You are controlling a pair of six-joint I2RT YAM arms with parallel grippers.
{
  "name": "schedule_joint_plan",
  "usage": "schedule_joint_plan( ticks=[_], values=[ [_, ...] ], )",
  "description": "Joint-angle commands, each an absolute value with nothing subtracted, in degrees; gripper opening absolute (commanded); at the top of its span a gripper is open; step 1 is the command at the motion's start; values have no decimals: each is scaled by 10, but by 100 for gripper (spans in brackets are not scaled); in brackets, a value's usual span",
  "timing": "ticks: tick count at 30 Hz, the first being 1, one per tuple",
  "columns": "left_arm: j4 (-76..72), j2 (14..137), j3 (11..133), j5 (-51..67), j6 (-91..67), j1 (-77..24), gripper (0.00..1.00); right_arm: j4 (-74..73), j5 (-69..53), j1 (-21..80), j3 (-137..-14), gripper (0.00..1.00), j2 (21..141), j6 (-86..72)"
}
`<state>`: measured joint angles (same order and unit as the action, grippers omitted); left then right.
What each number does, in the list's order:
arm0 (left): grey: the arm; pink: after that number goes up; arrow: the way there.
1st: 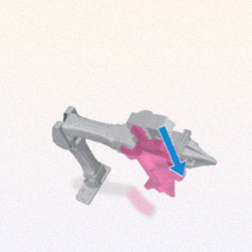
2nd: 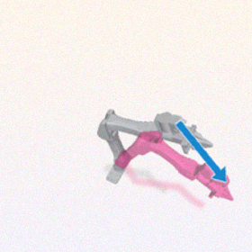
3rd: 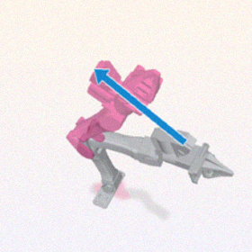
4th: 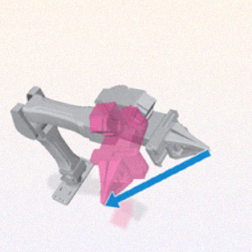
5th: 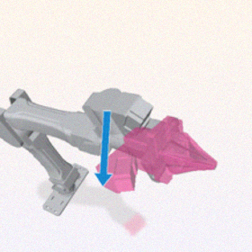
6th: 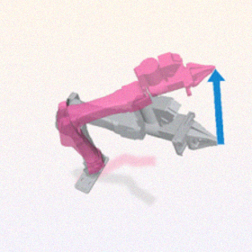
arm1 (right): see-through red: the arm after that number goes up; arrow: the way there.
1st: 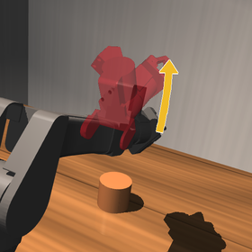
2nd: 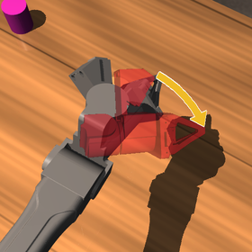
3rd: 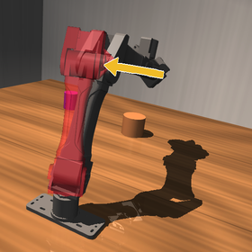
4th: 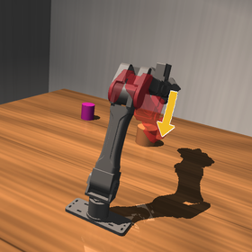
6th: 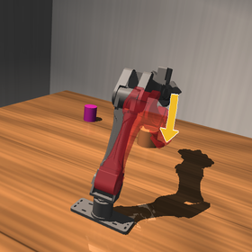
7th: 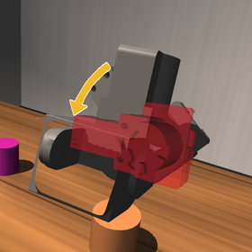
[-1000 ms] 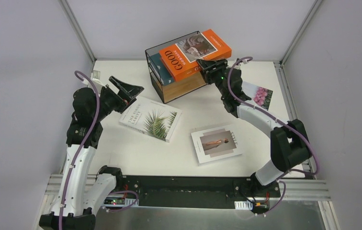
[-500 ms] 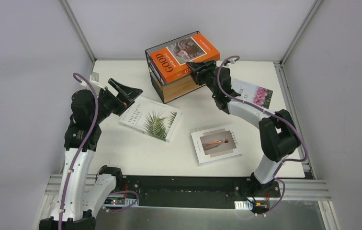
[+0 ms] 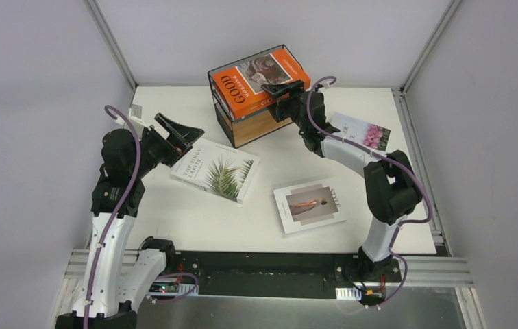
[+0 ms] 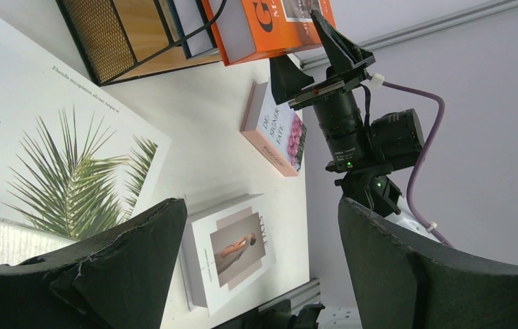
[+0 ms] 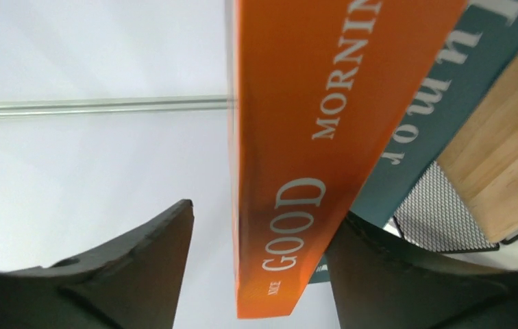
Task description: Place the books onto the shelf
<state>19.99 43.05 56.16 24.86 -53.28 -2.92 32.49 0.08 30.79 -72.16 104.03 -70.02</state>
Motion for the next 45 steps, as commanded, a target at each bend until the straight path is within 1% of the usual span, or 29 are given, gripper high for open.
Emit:
schedule_joint_plan(
  ticks=[1,3,5,6,15,23,26,32,33,34,35,36,37,38,39,45],
  values=[
    [189,422,580,238,-524,-25,84,311,-38,312,-758,78,1038,-701],
    [189,425,582,240,-524,-26,84,294,-38,311,-751,85,1029,-702],
    [188,429,585,241,-524,-26,84,277,-36,310,-742,97,1016,-707],
    [188,430,586,241,-524,-26,84,269,-35,310,-737,99,1009,-709],
    [186,439,591,243,-521,-26,84,214,-44,303,-727,100,953,-692],
    [182,441,589,245,-522,-26,84,137,-89,295,-768,100,959,-666],
    [183,438,585,245,-520,-26,84,106,-88,295,-755,100,942,-640],
    [181,438,583,247,-525,-26,84,68,-40,290,-702,98,880,-571],
    [180,440,583,249,-526,-26,84,75,-36,289,-692,84,873,-569],
    [179,439,583,250,-527,-26,84,88,-31,287,-682,63,867,-568],
    [178,438,583,250,-528,-27,84,96,-23,285,-673,46,862,-568],
    [178,437,583,250,-528,-26,84,100,-17,284,-669,31,860,-565],
    [177,437,583,250,-527,-26,84,98,-13,283,-668,18,860,-560],
    [178,436,582,250,-528,-26,84,94,-12,283,-672,13,864,-557],
    [177,436,581,250,-527,-26,84,93,-12,282,-676,11,869,-554],
    [178,429,578,250,-529,-26,84,93,-22,276,-722,11,915,-542]
  ],
)
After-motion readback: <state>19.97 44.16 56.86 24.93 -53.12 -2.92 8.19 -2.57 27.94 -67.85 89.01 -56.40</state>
